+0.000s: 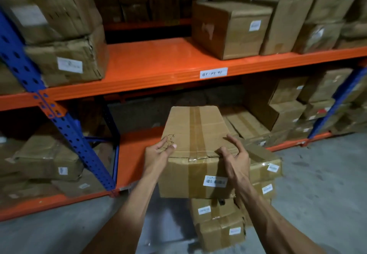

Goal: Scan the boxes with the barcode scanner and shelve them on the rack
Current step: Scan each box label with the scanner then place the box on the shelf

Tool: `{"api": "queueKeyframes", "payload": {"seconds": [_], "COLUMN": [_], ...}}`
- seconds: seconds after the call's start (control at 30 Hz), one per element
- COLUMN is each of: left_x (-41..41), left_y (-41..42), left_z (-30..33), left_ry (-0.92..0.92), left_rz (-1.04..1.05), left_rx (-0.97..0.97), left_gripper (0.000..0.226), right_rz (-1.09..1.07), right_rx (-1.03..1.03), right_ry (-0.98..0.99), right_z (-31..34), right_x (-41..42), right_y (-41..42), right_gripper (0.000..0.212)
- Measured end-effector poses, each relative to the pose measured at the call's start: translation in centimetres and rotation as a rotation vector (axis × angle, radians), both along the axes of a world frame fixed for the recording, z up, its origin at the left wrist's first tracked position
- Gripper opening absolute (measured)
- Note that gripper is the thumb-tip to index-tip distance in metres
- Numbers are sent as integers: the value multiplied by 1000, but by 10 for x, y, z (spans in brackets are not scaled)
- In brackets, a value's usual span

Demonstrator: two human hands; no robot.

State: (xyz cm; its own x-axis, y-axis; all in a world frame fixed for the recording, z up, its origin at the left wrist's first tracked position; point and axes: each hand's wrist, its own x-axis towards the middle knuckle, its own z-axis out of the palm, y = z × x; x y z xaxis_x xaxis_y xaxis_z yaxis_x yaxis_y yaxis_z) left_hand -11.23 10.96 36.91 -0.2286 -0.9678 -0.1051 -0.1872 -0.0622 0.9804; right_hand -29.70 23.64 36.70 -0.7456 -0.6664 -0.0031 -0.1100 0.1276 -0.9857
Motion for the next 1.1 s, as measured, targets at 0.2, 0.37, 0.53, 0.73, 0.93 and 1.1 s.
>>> {"api": "queueKeyframes", "payload": {"seconds": [0.2, 0.37, 0.53, 0.73, 0.93, 1.1], "left_x": [-42, -63, -48, -9, 26, 46], "left_y": [35, 42, 41, 9, -75, -170], "left_z": [100, 192, 267, 330, 335, 305], "left_ry": [74, 99, 142, 180, 169, 160], "left_rz": [-117, -184, -102, 23, 177, 252], "left_rx": [-120, -306, -493, -623, -642, -578], "left_gripper": [55, 47, 19, 16, 12, 8], "right_rz": [-145, -211, -181, -37, 90, 138], "right_rx": [-143, -305, -452, -572, -584, -524], "right_ry": [45, 80, 135, 180, 188, 166], "right_z": [89, 156, 229, 286, 303, 279], "right_x": [-27, -46, -43, -22, 0, 13], "right_y": [60, 77, 59, -4, -115, -222], "right_gripper": [63, 60, 43, 42, 44, 37]}}
